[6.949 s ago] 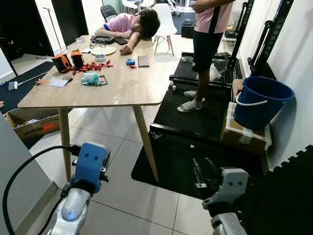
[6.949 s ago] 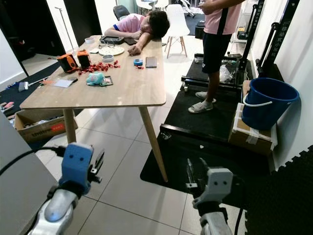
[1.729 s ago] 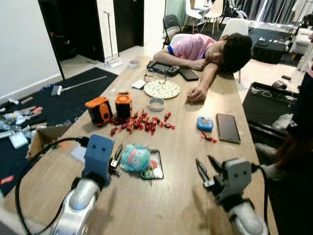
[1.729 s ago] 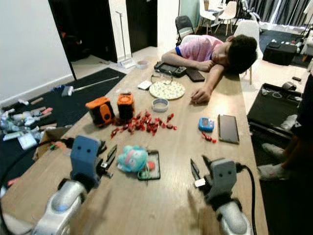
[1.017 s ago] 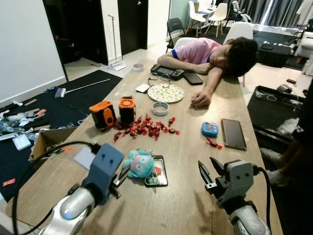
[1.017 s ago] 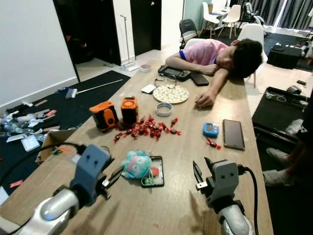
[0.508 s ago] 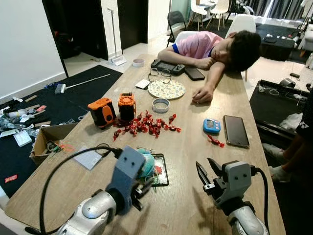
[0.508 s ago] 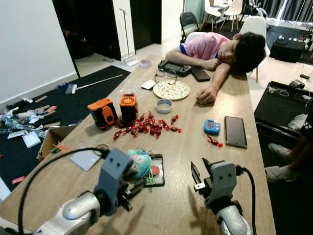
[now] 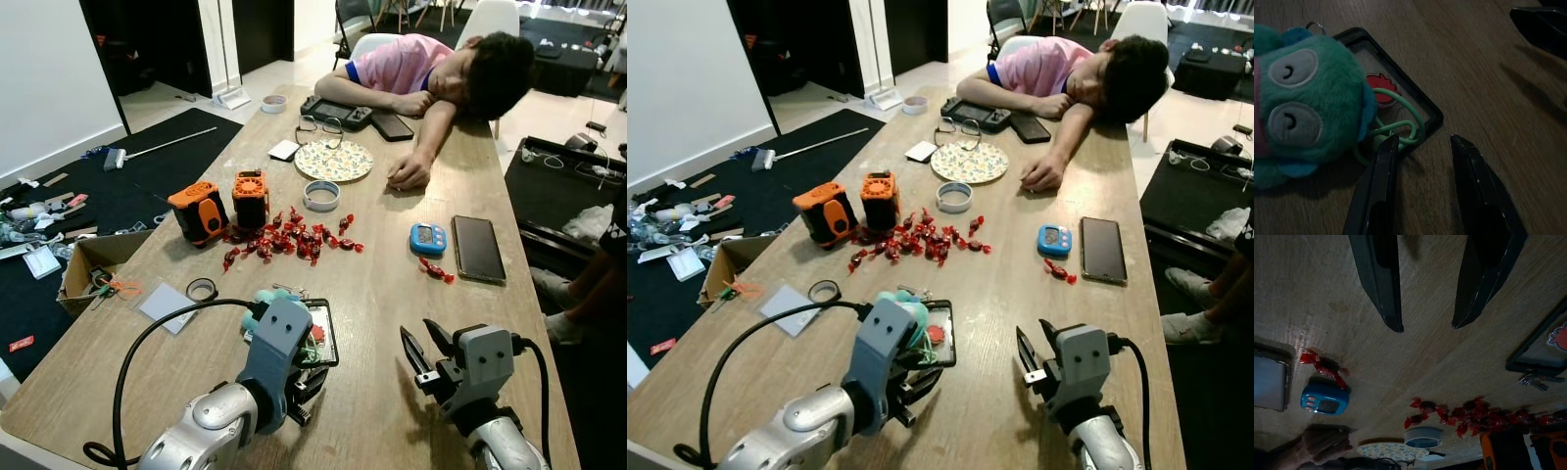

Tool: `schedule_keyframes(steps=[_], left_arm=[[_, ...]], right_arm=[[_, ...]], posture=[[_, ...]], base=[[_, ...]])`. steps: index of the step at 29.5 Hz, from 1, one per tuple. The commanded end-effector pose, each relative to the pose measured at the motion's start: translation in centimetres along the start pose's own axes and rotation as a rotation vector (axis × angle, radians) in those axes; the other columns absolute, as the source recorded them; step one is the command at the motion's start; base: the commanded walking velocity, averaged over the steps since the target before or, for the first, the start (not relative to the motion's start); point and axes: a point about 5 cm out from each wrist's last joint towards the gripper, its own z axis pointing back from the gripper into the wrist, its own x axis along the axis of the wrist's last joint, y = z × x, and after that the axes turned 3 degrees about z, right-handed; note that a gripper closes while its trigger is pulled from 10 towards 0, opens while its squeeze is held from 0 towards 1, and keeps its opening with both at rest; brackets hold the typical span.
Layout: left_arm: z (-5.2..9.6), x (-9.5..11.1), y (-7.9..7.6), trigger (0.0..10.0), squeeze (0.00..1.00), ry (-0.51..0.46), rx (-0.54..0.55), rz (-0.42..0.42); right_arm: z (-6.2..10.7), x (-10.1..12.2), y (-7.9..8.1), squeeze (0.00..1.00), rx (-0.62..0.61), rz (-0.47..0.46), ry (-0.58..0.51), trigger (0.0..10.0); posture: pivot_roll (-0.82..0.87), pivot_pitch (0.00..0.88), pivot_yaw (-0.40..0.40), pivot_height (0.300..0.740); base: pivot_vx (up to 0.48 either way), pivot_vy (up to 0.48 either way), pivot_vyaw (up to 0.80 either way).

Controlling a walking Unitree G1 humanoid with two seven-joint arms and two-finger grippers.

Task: Hang keys on a hook

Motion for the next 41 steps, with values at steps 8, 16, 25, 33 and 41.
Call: schedule_keyframes(steps=[8, 16, 25, 33, 41], left_arm=[[-0.3, 0.5, -0.3, 3.8, 0.0, -0.001, -0.009, 0.063], [-0.3, 0.6, -0.1, 0.0, 0.0, -0.003, 0.0, 0.07], [1.2, 3.8, 1.6, 10.0, 0.0, -0.221, 0.081, -0.104], [3.0, 9.8, 2.0, 10.0, 0.0, -0.487, 0.112, -0.365], [3.2, 8.9, 1.9, 10.0, 0.0, -0.458, 0.07, -0.41]], right_arm=[[0.2, -0.1, 0.3, 0.0, 0.011, -0.011, 0.019, 10.0], [-0.1, -0.2, 0.2, 0.0, 0.014, -0.007, 0.018, 10.0], [-0.9, -0.1, 0.2, 0.0, 0.01, -0.006, 0.005, 10.0], [-2.3, 0.2, 0.4, 0.0, 0.01, -0.008, -0.029, 10.0], [-2.6, 0.1, 0.3, 0.0, 0.004, -0.007, -0.033, 10.0]], posture=[[0.03, 0.204, 0.028, 0.74], [0.04, 0.189, 0.024, 0.74], [0.05, 0.152, 0.019, 0.74], [0.06, 0.115, 0.018, 0.74], [0.06, 0.104, 0.017, 0.74]], base=[[0.0, 0.0, 0.0], [0.0, 0.0, 0.0], [0.0, 0.0, 0.0], [0.0, 0.0, 0.0], [0.0, 0.0, 0.0]])
